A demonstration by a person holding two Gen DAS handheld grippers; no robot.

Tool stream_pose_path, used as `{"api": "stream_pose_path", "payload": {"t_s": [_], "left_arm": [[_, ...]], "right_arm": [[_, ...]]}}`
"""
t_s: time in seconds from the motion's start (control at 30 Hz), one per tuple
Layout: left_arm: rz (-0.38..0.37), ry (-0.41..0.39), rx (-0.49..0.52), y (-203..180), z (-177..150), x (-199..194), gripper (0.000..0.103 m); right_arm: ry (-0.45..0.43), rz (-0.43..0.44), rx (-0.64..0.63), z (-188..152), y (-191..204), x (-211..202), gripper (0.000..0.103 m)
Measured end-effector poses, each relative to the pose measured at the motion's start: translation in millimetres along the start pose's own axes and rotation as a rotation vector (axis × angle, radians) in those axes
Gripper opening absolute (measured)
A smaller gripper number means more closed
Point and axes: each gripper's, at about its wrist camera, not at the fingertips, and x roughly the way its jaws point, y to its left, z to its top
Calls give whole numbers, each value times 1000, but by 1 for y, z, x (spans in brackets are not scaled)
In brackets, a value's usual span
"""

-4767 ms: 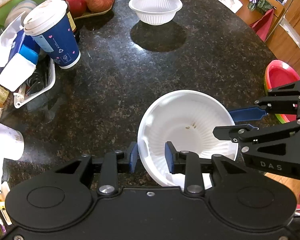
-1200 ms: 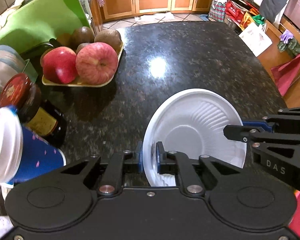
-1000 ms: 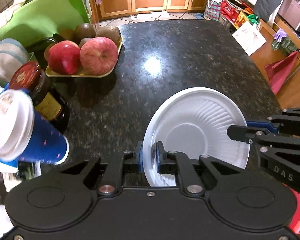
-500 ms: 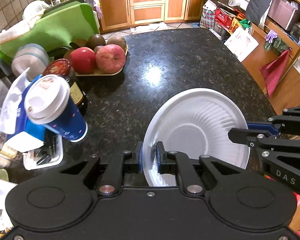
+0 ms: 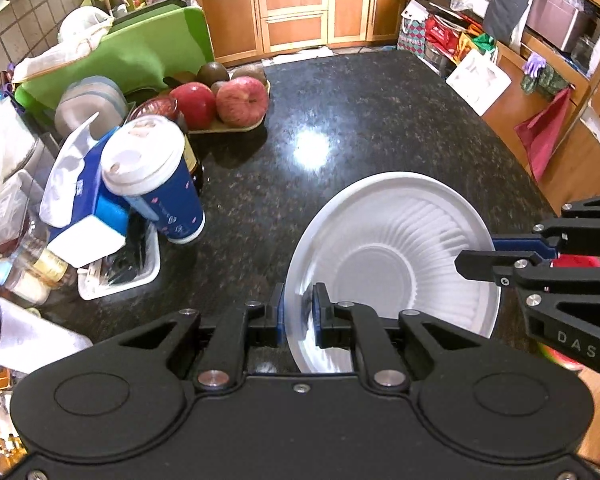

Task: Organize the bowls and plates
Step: 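Lift the nested white bowls with both grippers toward the third white bowl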

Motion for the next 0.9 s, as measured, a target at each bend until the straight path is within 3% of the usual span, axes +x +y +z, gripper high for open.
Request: {"api": "stream_pose_path", "payload": {"t_s": [0.4, 0.9], "left_arm": [[-47, 73, 30, 4, -42, -2, 17], [-86, 170, 105, -13, -73, 19, 19]], "right_arm": [[78, 31, -30, -35, 31, -2, 13], [177, 21, -11, -68, 32, 15, 13]]}}
